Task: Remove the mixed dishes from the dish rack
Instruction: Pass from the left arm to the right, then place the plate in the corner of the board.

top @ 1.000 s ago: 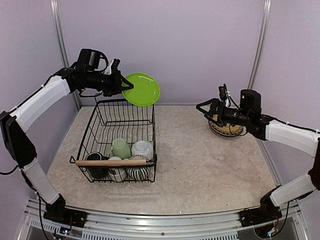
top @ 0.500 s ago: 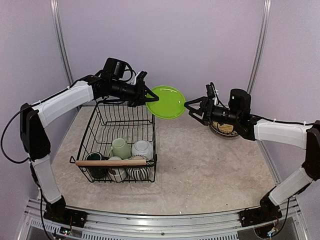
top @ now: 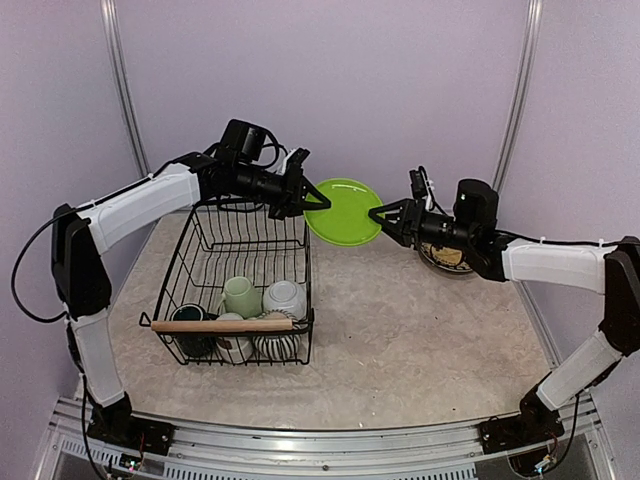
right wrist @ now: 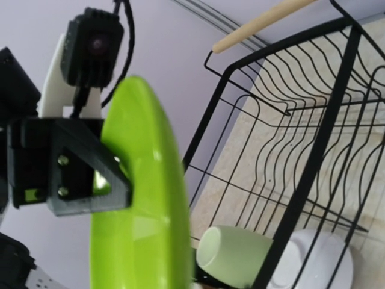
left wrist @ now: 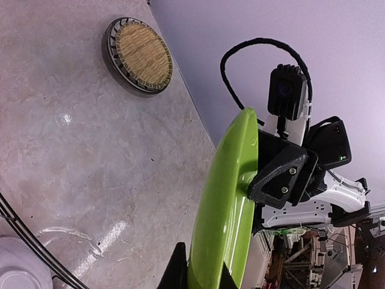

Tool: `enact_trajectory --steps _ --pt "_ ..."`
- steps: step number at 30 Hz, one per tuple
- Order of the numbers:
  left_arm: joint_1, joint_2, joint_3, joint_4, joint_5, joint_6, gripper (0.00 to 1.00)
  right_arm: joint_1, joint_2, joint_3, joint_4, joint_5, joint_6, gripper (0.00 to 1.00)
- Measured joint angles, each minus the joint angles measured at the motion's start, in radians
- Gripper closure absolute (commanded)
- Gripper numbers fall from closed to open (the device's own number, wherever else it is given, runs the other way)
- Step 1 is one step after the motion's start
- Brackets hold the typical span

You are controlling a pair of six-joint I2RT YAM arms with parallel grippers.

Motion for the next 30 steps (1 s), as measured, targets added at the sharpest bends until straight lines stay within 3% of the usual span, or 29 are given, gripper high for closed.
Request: enact_trajectory --steps 5,8,11,15,19,25,30 --pt "-0.001 0.026 0.001 -0.003 0.019 0.002 1.00 0.000 0.024 -0.001 0.035 -0.005 0.034 0.85" --pt "-0.003 0.043 0.026 -0.023 0.026 0.015 0.92 0.000 0.028 -0.010 0.058 -0.002 0.056 1.00" --pt "-0.009 0.048 0.040 -0.029 0.000 0.055 0.82 -0.002 0.036 -0.018 0.044 0.027 0.085 1.00" --pt "-0.017 0.048 0.044 -0.040 0.001 0.068 0.50 -0.010 0.039 -0.048 0.054 0.026 0.080 1.00" --pt "-0.004 0.048 0.047 -0.046 0.016 0.078 0.29 -0.019 0.024 -0.078 0.058 0.026 0.079 1.00" --pt "0.030 0.010 0.000 -0.038 0.014 0.082 0.12 -0.077 -0.051 -0.120 0.057 0.014 0.071 1.00" --pt "0.076 -0.068 -0.053 -0.040 -0.016 0.098 0.06 -0.214 -0.164 -0.187 0.034 0.002 0.062 1.00"
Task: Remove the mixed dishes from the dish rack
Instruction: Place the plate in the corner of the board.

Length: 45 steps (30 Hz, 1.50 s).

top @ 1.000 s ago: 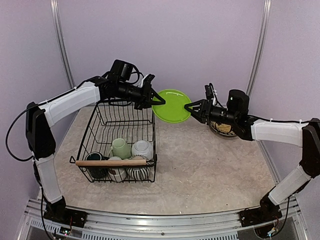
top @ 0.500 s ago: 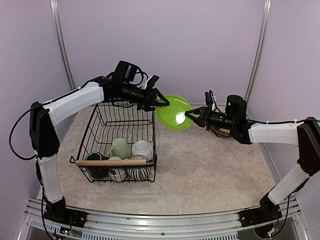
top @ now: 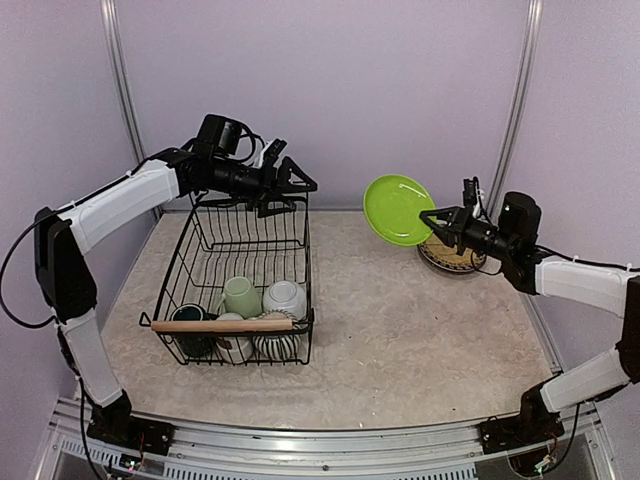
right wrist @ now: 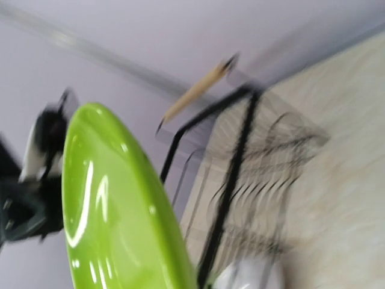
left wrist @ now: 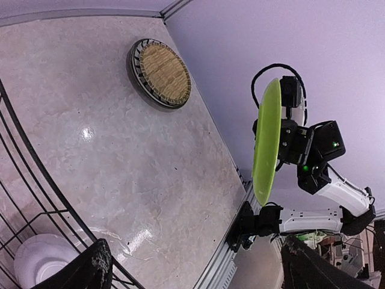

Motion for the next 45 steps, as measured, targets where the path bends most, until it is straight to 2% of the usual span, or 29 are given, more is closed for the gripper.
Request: enact_trajectory --steps 4,7,13,19,25,34,40,45 --pt "0.037 -0.058 -0.024 0.002 -0.023 0.000 0.05 -0.163 -0.084 -0.026 -0.086 0.012 -0.028 1.00" --pt "0.061 -0.098 -0.052 0.008 -0.031 0.000 0.04 -0.282 -0.089 -0.026 -0.149 0.017 -0.049 1.00" --pt "0.090 -0.156 -0.127 0.005 -0.064 0.005 0.04 -0.436 0.082 0.010 -0.257 0.025 -0.091 1.00" --pt "0.128 -0.194 -0.169 -0.040 -0.087 0.020 0.01 -0.470 0.287 0.146 -0.330 0.017 -0.140 1.00" --pt "0.144 -0.199 -0.176 -0.103 -0.115 0.051 0.02 -0.496 0.423 0.265 -0.357 0.011 -0.188 1.00" --pt "0.145 -0.186 -0.192 -0.166 -0.151 0.085 0.02 -0.497 0.540 0.345 -0.413 0.005 -0.250 0.99" --pt "0.144 -0.186 -0.210 -0.171 -0.166 0.091 0.02 -0.497 0.589 0.387 -0.439 0.005 -0.280 0.93" --pt "0.137 -0.186 -0.212 -0.172 -0.173 0.095 0.01 -0.497 0.616 0.430 -0.472 0.010 -0.305 0.92"
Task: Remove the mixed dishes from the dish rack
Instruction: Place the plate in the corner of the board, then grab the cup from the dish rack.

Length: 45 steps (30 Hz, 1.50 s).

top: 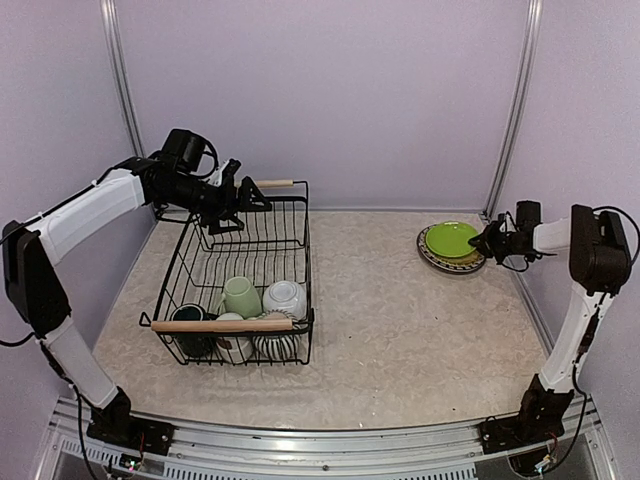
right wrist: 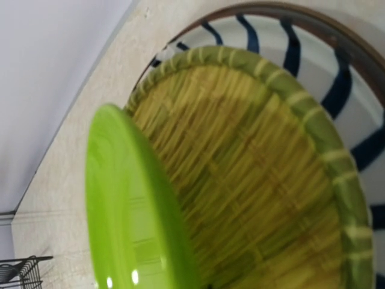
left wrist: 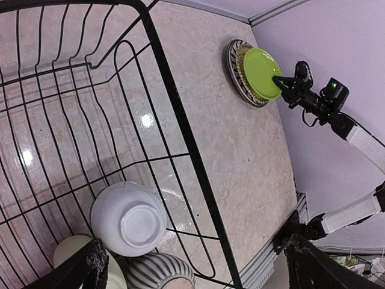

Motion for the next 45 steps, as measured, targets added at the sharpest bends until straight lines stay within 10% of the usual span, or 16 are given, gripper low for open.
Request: enact_trajectory --steps 28,45 --pt "-0.025 -0.035 -0.039 -0.142 -0.211 0.061 0.01 0.000 -0.027 0.064 -0.179 0.097 -0.188 0.35" --pt "-0.032 -0.066 -0.100 -0.229 -0.302 0.090 0.01 0.017 -0.049 0.064 -0.252 0.185 -0.265 0.40"
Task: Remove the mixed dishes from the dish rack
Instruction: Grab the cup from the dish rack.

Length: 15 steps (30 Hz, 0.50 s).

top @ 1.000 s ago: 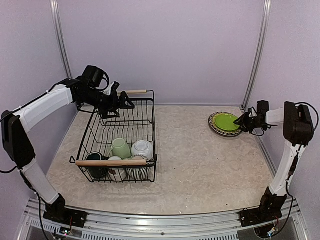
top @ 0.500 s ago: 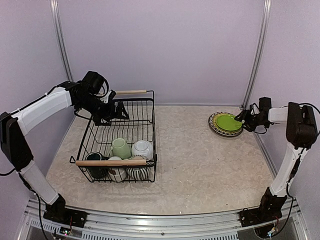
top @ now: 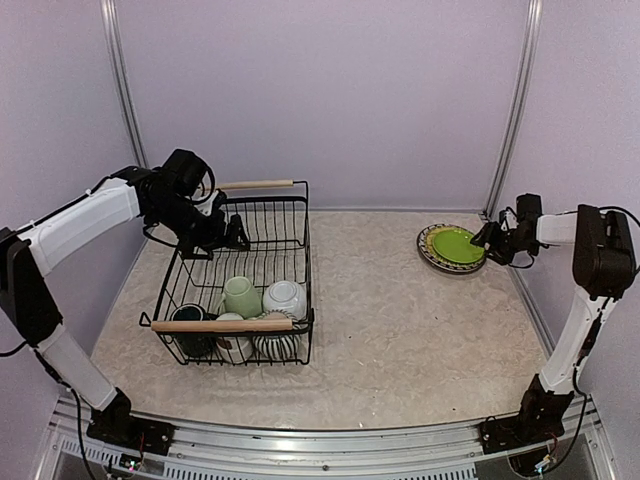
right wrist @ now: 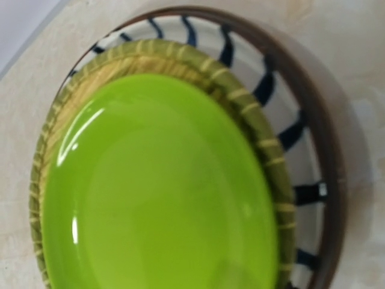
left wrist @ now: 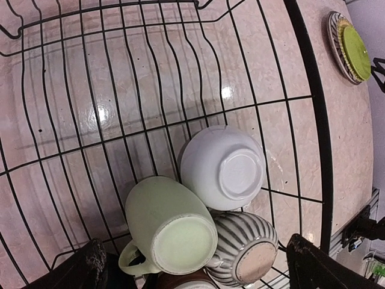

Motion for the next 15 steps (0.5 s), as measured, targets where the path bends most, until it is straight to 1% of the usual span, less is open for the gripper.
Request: enact_trajectory --steps 4,8,12,15 --pt "-0.004 -0.018 -0.027 -0.014 -0.008 0.000 0.01 0.016 0.000 0.000 0.007 -0.014 0.003 0.39" --pt "-0.016 -0.021 -0.043 -0.030 -0.016 0.000 0.01 0.032 -0.001 0.001 0.004 -0.002 -0.007 0.35" --pt "-0.029 -0.021 -0.059 -0.047 -0.037 0.000 0.06 0.038 -0.053 -0.018 -0.028 0.044 -0.041 0.27" --pt "-0.045 -0.021 -0.089 -0.061 -0.056 0.001 0.14 0.041 -0.148 -0.061 -0.055 0.089 -0.076 0.25"
